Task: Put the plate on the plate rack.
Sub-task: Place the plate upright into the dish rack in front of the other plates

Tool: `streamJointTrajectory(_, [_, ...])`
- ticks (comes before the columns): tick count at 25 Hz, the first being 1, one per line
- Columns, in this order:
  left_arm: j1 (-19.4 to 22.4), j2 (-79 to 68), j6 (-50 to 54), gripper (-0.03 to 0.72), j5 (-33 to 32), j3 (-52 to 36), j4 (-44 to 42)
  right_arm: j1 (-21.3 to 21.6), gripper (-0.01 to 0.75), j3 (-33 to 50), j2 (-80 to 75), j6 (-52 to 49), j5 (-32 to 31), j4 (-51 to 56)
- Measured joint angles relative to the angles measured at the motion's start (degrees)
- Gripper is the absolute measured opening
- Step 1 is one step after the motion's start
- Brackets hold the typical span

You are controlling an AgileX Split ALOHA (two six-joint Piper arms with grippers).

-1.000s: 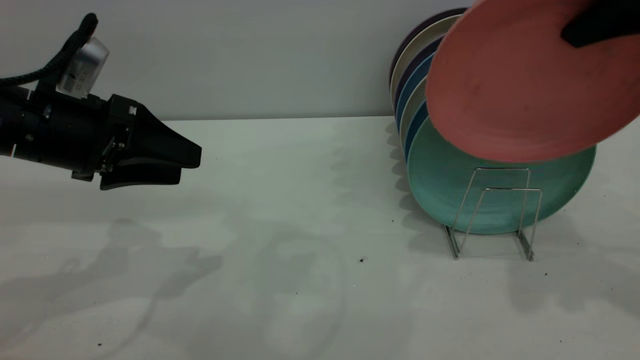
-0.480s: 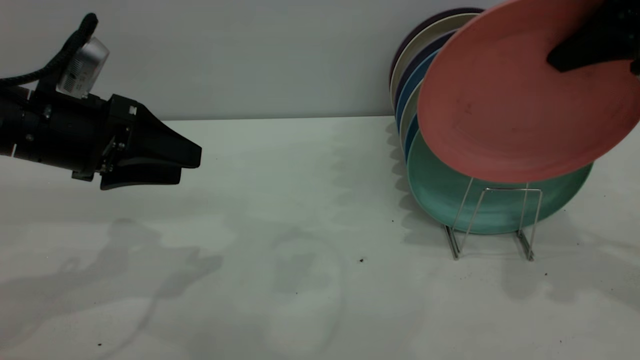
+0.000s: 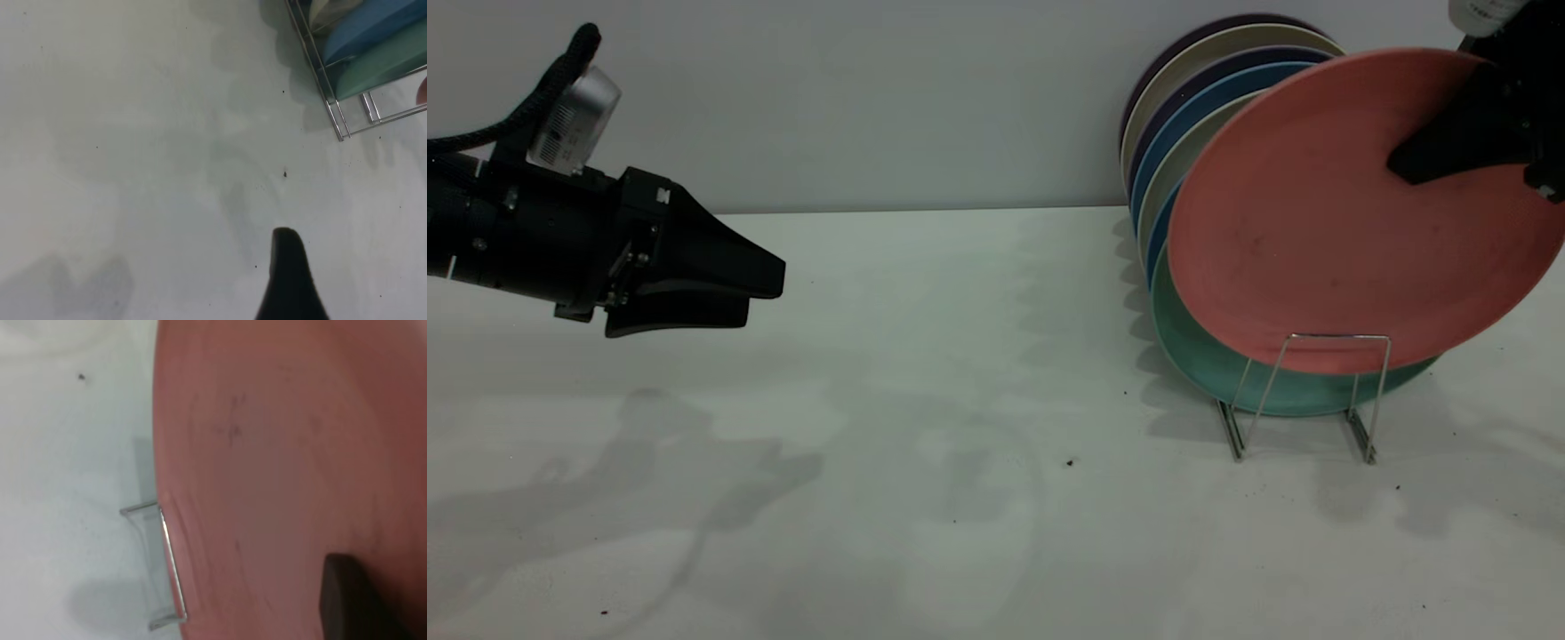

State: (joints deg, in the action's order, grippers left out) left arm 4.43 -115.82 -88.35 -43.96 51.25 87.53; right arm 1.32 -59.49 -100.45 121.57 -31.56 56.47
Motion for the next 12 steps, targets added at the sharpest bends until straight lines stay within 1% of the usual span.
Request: streamJointTrajectory(12, [0.0, 0.0, 0.0, 0.541, 0.0, 0.0, 0.0, 0.0, 0.137, -0.1, -2.1, 0.0, 0.7, 0.2])
